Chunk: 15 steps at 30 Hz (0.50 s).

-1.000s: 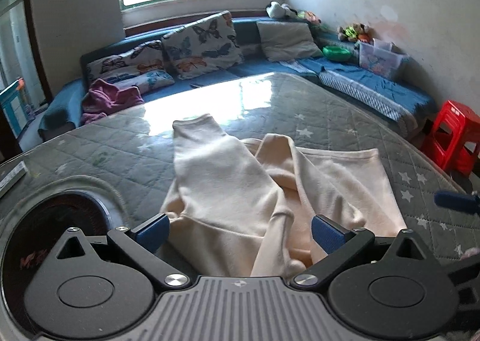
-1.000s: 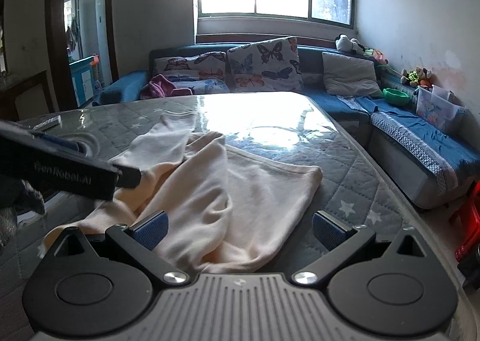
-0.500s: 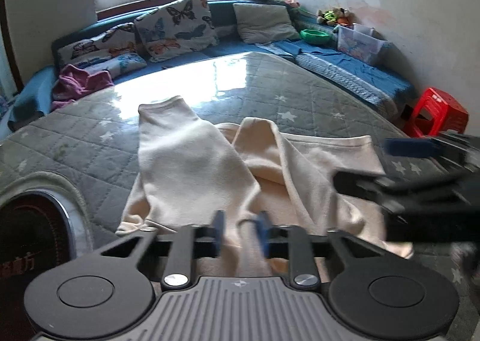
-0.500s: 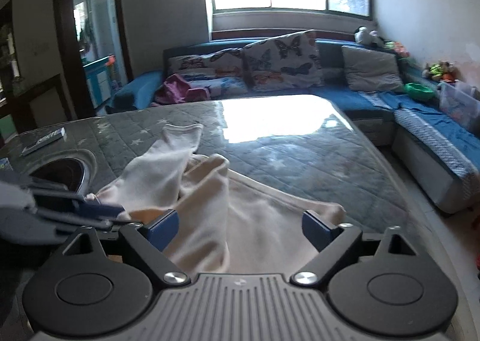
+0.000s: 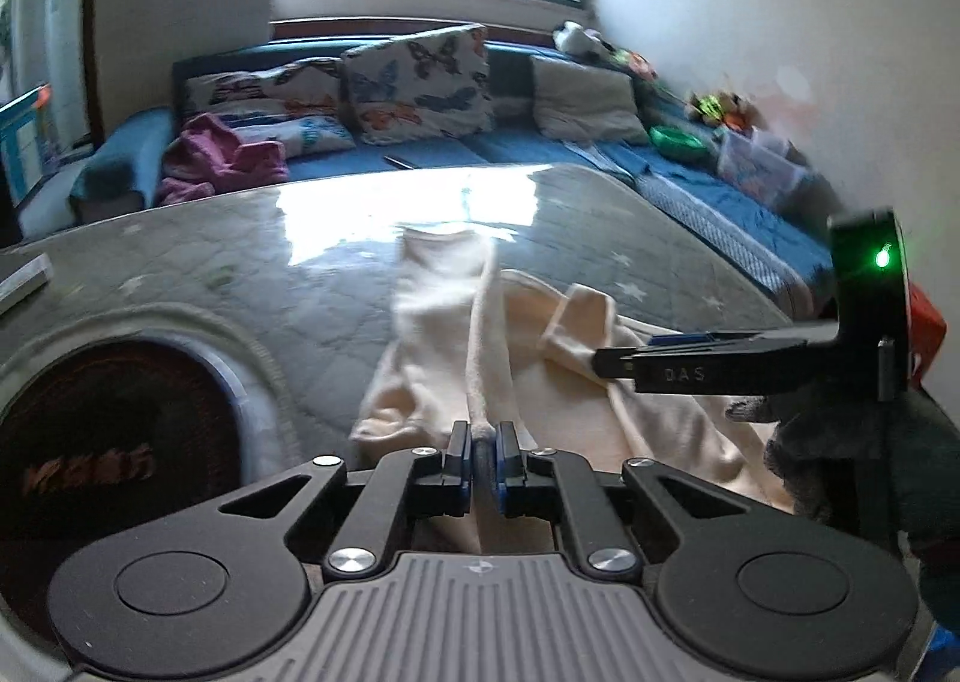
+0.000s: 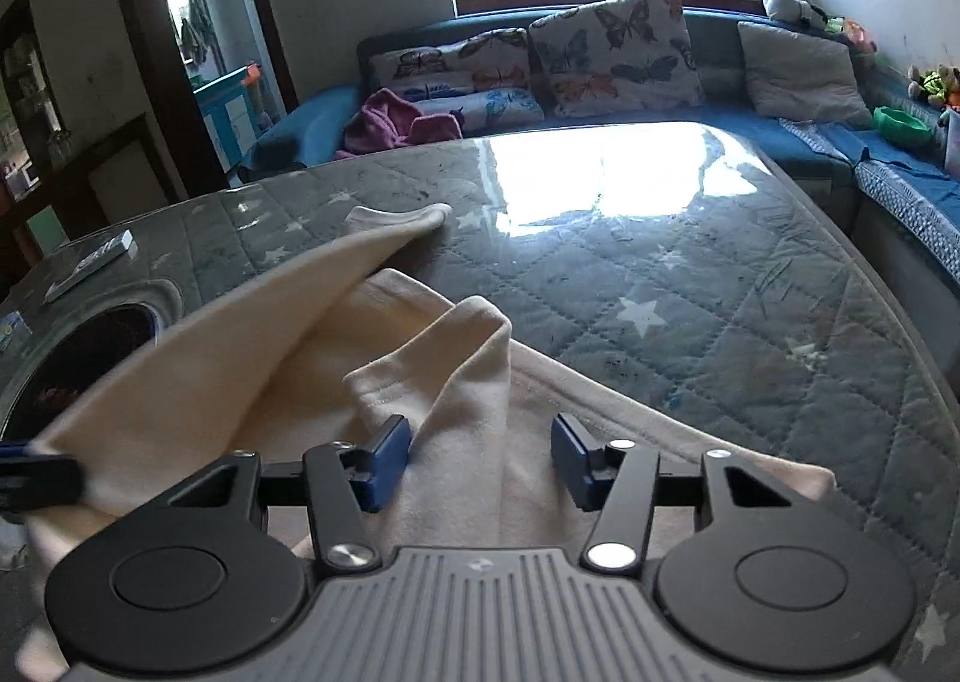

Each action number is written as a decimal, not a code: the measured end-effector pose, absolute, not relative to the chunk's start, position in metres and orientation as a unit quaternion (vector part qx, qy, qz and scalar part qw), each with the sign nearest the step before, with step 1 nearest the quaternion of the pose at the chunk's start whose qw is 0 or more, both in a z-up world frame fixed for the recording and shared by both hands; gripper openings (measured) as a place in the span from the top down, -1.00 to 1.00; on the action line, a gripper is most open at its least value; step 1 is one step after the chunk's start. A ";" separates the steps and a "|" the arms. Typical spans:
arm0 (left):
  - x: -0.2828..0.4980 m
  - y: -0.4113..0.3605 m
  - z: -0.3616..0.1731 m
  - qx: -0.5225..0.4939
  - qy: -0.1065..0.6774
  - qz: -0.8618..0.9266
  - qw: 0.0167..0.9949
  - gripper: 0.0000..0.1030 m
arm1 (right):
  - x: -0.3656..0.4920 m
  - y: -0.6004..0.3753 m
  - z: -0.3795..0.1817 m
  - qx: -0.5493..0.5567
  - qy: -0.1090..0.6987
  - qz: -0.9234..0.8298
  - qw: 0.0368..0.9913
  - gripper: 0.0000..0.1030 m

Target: Fold clothes

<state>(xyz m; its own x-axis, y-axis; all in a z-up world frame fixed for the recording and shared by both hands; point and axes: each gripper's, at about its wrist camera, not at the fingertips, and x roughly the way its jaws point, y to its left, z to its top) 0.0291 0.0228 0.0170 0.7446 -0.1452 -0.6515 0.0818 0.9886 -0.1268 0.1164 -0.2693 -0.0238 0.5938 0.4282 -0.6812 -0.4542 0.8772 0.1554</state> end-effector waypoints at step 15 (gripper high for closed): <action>-0.032 0.080 0.027 -0.096 0.344 -0.020 0.934 0.84 | 0.067 -0.305 0.018 0.001 0.304 0.238 0.922 0.90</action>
